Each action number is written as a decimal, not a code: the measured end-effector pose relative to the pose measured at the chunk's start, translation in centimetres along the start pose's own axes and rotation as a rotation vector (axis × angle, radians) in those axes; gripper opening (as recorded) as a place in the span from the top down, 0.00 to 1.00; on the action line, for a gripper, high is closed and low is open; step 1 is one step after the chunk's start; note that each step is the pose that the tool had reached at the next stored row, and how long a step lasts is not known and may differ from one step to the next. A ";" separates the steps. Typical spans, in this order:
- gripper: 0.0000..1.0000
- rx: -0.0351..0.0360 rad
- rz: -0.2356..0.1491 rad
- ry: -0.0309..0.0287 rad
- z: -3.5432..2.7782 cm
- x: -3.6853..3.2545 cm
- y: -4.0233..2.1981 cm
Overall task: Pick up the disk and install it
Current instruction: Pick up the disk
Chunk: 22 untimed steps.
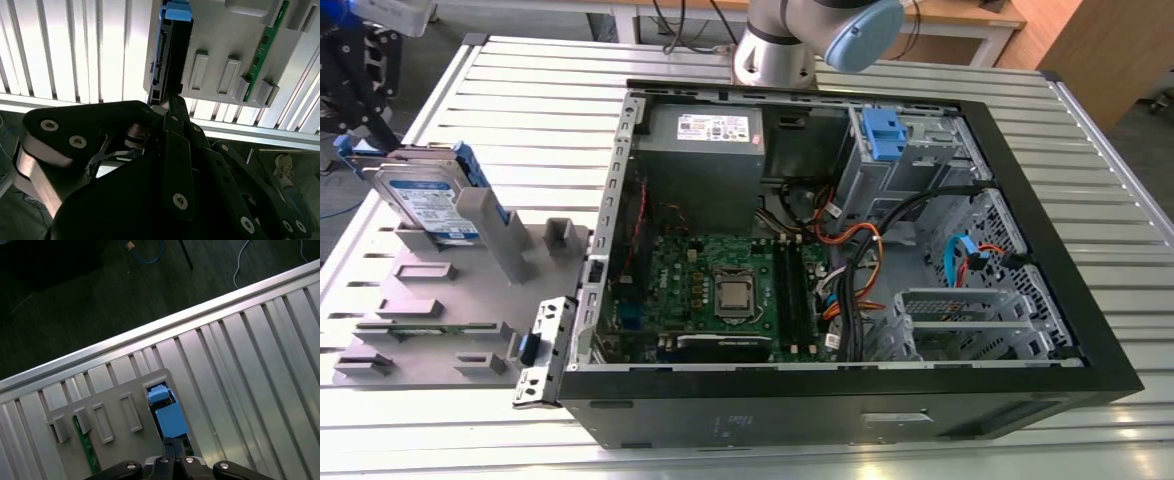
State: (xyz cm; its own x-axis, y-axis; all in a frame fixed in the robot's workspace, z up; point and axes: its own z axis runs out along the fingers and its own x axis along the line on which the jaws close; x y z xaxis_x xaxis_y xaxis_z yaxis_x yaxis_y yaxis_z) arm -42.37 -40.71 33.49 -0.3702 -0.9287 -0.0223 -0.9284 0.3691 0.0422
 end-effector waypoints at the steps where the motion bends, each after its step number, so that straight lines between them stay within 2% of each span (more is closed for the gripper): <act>1: 0.89 -0.0004 -0.018 0.0007 0.01 0.00 0.00; 5: 0.89 -0.0019 -0.086 0.0038 0.03 0.00 0.00; 10: 0.89 -0.0033 -0.149 0.0063 0.05 0.00 0.00; 19: 0.89 -0.0034 -0.155 0.0066 0.05 -0.01 -0.02; 22: 0.89 -0.0035 -0.155 0.0067 0.04 -0.10 -0.26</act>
State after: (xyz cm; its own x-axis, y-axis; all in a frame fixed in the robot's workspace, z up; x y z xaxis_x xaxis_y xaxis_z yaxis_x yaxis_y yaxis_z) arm -42.09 -40.71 33.43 -0.2226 -0.9747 -0.0221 -0.9742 0.2216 0.0422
